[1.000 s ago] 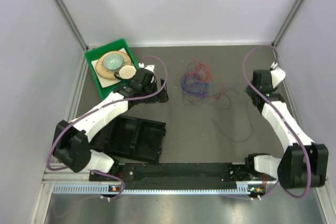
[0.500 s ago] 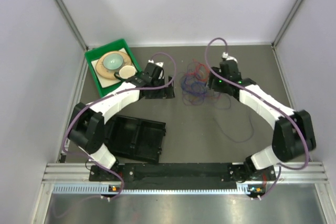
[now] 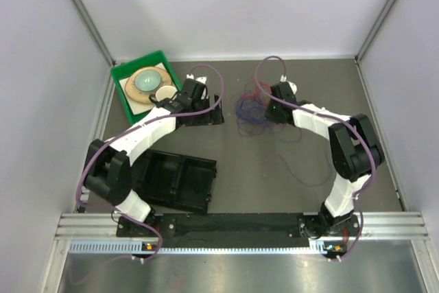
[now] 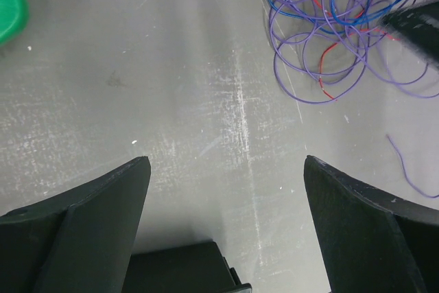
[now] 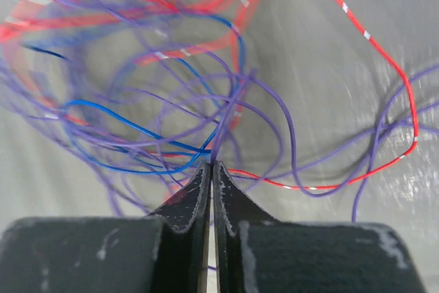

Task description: Untangle the cables

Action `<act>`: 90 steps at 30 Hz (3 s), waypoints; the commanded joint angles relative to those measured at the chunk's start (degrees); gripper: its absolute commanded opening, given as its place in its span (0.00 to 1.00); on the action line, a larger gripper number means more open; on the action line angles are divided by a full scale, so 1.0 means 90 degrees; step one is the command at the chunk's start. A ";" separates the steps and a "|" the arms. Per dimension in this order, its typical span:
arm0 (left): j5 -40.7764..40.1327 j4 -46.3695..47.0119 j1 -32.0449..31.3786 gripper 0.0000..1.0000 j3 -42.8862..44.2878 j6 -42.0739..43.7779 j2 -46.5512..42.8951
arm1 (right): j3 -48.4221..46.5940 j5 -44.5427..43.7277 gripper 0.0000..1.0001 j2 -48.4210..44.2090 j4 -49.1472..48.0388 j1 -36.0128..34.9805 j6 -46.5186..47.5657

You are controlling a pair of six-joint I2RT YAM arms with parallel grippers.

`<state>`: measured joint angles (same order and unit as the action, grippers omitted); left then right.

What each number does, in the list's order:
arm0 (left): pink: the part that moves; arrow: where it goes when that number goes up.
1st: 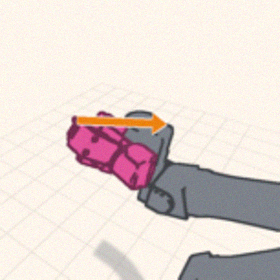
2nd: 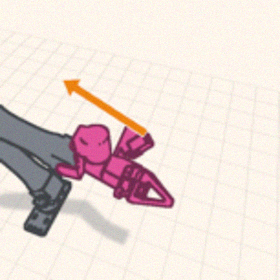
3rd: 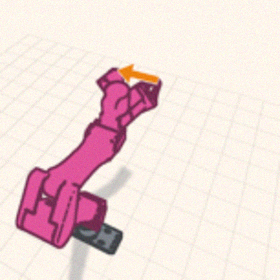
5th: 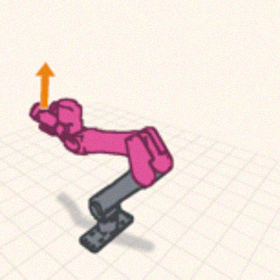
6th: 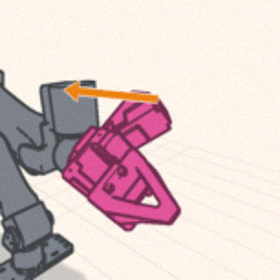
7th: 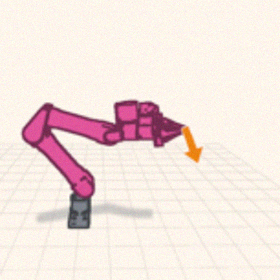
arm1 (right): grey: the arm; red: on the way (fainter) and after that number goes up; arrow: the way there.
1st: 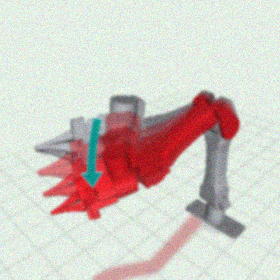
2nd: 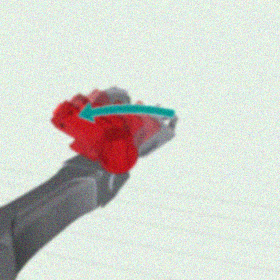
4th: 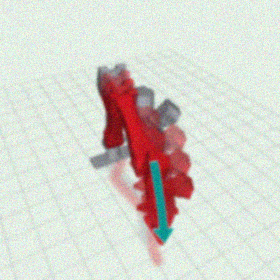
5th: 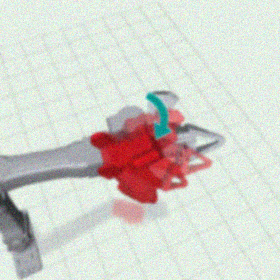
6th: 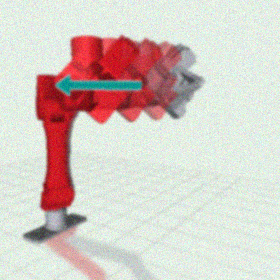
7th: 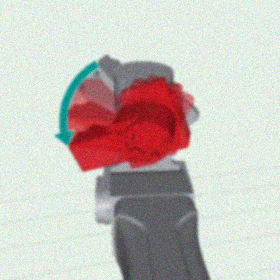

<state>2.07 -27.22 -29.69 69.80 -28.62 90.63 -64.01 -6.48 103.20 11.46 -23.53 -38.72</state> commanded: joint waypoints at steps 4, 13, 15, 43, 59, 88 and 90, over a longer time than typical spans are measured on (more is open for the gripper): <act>-0.0171 -0.0032 0.0223 0.99 -0.0129 -0.0101 -0.0558 | -0.0231 0.0940 0.00 -0.2099 -0.1567 -0.0013 0.0600; 0.0229 0.0251 0.0662 0.99 -0.0441 -0.0287 -0.0929 | -0.1325 0.1823 0.00 -0.3663 -0.1381 -0.0022 0.1294; 0.0229 0.0251 0.0672 0.99 -0.0461 -0.0296 -0.0978 | -0.1238 0.1794 0.00 -0.4003 -0.1342 0.0026 0.1324; -0.0577 -0.0128 -0.1094 0.83 0.2171 -0.0032 0.1500 | 0.2649 0.1277 0.68 -0.5001 0.0142 0.1804 0.0464; -0.2739 -0.0491 -0.1711 0.58 0.4597 0.0397 0.3943 | 0.2815 0.1179 0.63 -0.5129 0.0328 0.1804 0.0513; -0.2487 -0.0511 -0.1486 0.00 0.5653 0.1451 0.3115 | 0.2786 0.1130 0.52 -0.5324 0.0455 0.1813 0.0357; -0.2340 -0.0471 -0.1457 0.00 0.5653 0.1500 0.2656 | 0.2776 0.1179 0.52 -0.5324 0.0406 0.1804 0.0337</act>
<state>-20.95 -35.53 -43.40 119.72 -17.76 129.25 -38.59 4.19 56.95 16.38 -6.96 -34.79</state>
